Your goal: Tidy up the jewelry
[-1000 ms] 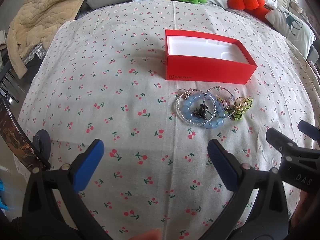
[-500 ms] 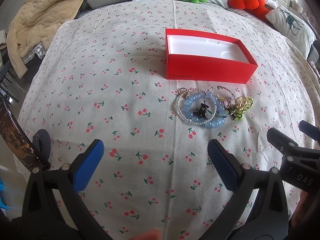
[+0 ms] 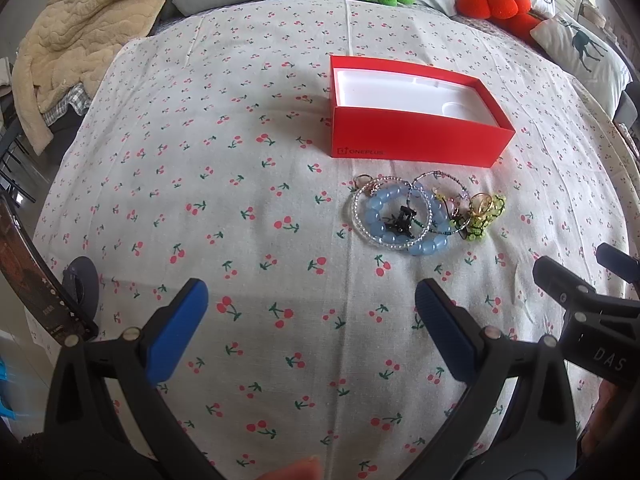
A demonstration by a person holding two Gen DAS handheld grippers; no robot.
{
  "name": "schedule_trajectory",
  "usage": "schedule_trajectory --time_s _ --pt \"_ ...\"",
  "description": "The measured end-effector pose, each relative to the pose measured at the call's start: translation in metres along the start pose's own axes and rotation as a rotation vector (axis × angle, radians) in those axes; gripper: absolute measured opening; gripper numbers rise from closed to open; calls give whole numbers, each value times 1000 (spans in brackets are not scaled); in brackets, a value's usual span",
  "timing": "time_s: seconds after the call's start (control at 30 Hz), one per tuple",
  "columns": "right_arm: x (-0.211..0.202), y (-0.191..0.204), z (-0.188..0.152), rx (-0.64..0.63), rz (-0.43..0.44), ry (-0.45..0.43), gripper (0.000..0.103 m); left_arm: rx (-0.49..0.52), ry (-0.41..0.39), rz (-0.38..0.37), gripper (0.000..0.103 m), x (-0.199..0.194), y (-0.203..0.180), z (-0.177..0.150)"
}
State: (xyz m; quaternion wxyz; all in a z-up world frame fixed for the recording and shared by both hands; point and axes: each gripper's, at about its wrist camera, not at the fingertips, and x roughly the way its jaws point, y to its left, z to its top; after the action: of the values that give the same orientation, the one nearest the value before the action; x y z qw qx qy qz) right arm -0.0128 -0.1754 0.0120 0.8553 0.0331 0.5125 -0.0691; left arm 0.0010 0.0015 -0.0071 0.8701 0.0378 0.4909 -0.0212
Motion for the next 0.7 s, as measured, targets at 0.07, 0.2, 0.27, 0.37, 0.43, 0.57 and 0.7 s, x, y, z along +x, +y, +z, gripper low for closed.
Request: schedule_trajectory --time_s 0.07,0.2,0.27,0.37,0.43,0.57,0.7 --pt "0 0 1 1 -2 1 103 1 1 2 103 0 0 1" --pt "0 -1 1 0 -2 1 103 0 3 2 103 0 0 0" --pt "0 -1 1 1 -1 1 103 0 3 2 103 1 0 0" --pt "-1 0 1 1 -2 1 103 0 3 2 103 1 0 0" --pt "-1 -1 1 1 -2 1 103 1 4 1 103 1 0 0" --pt "-1 -1 1 0 -5 2 103 -2 9 -1 103 3 2 -1" --pt "-3 -3 2 0 -7 0 103 -5 17 -4 103 5 3 0"
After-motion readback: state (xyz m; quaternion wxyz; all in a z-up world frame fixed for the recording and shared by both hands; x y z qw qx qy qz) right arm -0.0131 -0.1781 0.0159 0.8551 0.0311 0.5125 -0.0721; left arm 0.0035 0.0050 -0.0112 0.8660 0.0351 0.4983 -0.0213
